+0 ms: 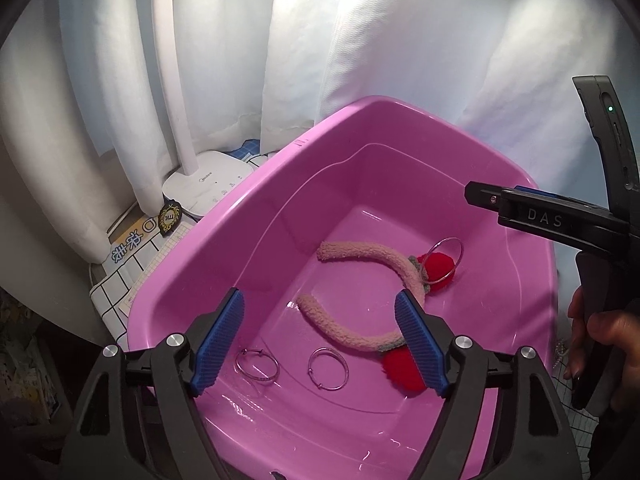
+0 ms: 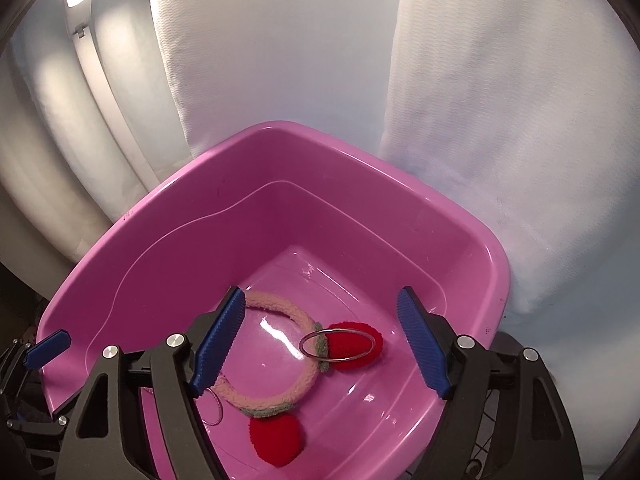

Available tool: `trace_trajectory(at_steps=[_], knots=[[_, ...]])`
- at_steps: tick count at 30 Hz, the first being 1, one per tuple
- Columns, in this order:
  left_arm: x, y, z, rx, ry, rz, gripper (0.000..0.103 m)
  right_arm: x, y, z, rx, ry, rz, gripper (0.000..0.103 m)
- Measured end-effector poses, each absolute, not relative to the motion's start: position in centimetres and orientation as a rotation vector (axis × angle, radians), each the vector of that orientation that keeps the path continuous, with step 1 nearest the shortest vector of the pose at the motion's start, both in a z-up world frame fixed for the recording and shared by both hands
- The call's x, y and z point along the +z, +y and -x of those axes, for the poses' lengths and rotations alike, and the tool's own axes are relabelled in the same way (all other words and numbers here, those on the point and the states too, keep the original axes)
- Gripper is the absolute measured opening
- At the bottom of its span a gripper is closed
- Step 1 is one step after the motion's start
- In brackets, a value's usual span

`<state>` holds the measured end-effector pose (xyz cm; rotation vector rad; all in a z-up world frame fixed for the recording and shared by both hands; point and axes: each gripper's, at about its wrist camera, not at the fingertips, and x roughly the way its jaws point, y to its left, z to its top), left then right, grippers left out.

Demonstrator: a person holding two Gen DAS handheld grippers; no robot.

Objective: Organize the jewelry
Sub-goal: 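Open both tools to drop the bangle and ring into the tub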

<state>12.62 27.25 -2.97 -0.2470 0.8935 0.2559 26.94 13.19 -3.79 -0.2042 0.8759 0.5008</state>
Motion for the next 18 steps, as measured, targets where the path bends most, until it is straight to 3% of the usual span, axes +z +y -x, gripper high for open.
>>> trace_trajectory(at_steps=[18], knots=[[-1.6, 26.9, -10.5, 0.281, 0.861, 0.253, 0.081, -2.4, 12.4, -24.9, 0.510, 0.846, 0.192, 0.075]])
